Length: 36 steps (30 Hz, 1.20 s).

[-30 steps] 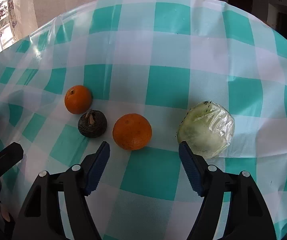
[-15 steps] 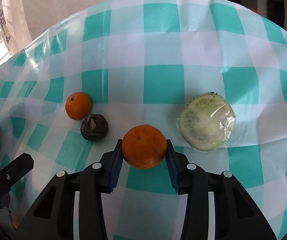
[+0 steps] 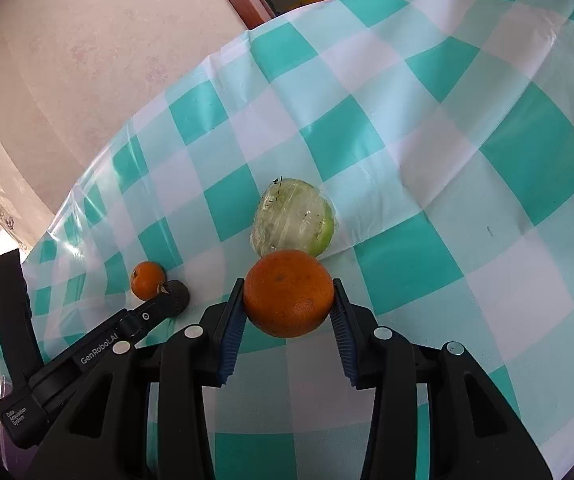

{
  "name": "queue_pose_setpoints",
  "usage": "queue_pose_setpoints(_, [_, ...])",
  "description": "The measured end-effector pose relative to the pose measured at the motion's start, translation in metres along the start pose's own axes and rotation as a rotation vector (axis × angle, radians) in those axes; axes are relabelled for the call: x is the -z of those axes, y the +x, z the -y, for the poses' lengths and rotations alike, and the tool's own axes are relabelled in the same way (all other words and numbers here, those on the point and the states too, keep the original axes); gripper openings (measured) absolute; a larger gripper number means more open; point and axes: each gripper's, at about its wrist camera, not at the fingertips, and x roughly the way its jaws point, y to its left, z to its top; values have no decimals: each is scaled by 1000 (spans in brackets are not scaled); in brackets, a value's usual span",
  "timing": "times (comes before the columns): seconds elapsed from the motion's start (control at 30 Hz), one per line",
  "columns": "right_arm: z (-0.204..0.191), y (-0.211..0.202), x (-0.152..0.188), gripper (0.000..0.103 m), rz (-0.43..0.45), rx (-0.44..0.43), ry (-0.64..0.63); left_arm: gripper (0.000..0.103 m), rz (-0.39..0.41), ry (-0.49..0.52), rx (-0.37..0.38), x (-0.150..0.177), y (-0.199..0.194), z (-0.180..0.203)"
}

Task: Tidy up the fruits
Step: 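Grasp a mangosteen with the left tool while the right tool grasps a mandarin, then carry the mangosteen and mandarin in both tools over the box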

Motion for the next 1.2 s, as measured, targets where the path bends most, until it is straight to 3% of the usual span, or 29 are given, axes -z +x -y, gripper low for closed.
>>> queue_pose_setpoints(0.2, [1, -6, 2, 41, 12, -16, -17, 70, -28, 113, -99, -9, 14, 24])
queue_pose_setpoints(0.27, [1, -7, 2, 41, 17, -20, -16, 56, -36, 173, -175, -8, 17, 35])
queue_pose_setpoints(0.3, [1, -7, 2, 41, 17, -22, -17, 43, -32, 198, -182, -8, 17, 39])
queue_pose_setpoints(0.37, [1, -7, 1, 41, 15, -23, -15, 40, -24, 221, -197, -5, 14, 44])
queue_pose_setpoints(0.53, [3, -6, 2, 41, 12, -28, -17, 39, 44, 104, -149, 10, -19, 28])
queue_pose_setpoints(0.73, [1, -4, 2, 41, 5, -37, -25, 39, 130, 38, -87, 65, -88, 3])
queue_pose_setpoints(0.97, [0, -3, 2, 41, -4, -46, -38, 39, 166, 4, -121, 141, -147, -37])
queue_pose_setpoints(1.07, [-1, -2, 1, 41, -10, -42, -42, 39, 163, -35, -113, 160, -159, -56])
queue_pose_setpoints(1.2, [0, -1, 1, 41, -9, -40, -43, 39, 155, -94, -88, 159, -156, -67])
